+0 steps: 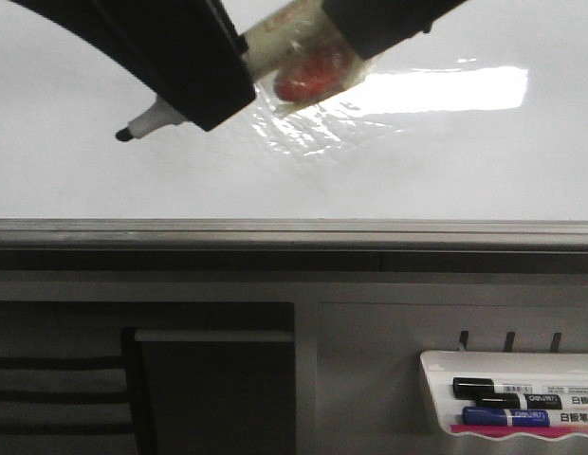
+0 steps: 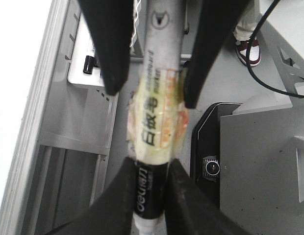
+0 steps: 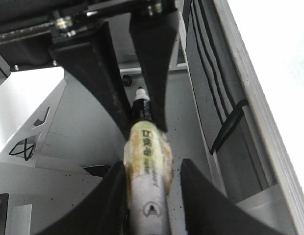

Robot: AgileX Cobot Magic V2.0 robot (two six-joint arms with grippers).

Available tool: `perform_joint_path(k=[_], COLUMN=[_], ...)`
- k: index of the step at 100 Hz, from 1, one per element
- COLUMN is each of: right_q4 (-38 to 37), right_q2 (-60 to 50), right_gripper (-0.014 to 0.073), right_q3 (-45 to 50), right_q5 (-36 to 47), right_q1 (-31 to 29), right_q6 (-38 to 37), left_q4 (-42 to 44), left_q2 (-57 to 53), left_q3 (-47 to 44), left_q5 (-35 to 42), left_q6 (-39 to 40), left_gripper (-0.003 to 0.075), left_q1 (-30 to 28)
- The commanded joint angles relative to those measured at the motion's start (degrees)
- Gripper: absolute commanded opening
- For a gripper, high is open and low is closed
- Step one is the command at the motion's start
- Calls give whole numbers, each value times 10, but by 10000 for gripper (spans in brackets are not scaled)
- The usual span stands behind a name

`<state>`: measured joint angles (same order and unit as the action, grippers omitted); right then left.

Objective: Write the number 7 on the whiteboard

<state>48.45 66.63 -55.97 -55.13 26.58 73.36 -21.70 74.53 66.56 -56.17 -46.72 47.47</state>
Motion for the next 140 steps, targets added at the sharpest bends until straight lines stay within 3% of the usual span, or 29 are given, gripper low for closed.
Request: perform_joint_path(k=[1,28,44,51,69,79,89,107,126,132,140], right_q4=[30,30,30,30,29,3,-68,-259,-458,-474,-466], right_q2=[-9,-9,-9,-9,-9,-14,-29,-73,-115,-132,-152], right_gripper=[155,-11,-51,-53,-53,-53,-53,-53,-53,-53,-53], right_q3=[-19,-19,-19,-19,-19,-19,-19,-19,-8,12,49], right_q5=[14,12,7,7,15,32,57,75,54,61,99], right_q1=[1,1,1,1,1,1,0,0,0,-6,-21], right_q6=[6,6,6,6,6,-7,-70,-267,-554,-608,-626], left_q4=[-19,-19,-19,-19,-16,-14,-14,-13,-13,-13,-13], left_q2=[-13,-13,-13,-13,-14,-20,-34,-73,-123,-145,-182], left_q3=[19,19,19,19,20,20,20,19,-21,-42,-85], left_q5=[19,19,28,30,33,31,31,10,-7,6,38], left_q6=[2,2,9,10,10,14,43,85,132,139,144], left_gripper=[-20,-20,-1,66,393,419,419,419,419,419,419], left_q1=[6,6,6,5,-13,-28,-51,-115,-190,-207,-226])
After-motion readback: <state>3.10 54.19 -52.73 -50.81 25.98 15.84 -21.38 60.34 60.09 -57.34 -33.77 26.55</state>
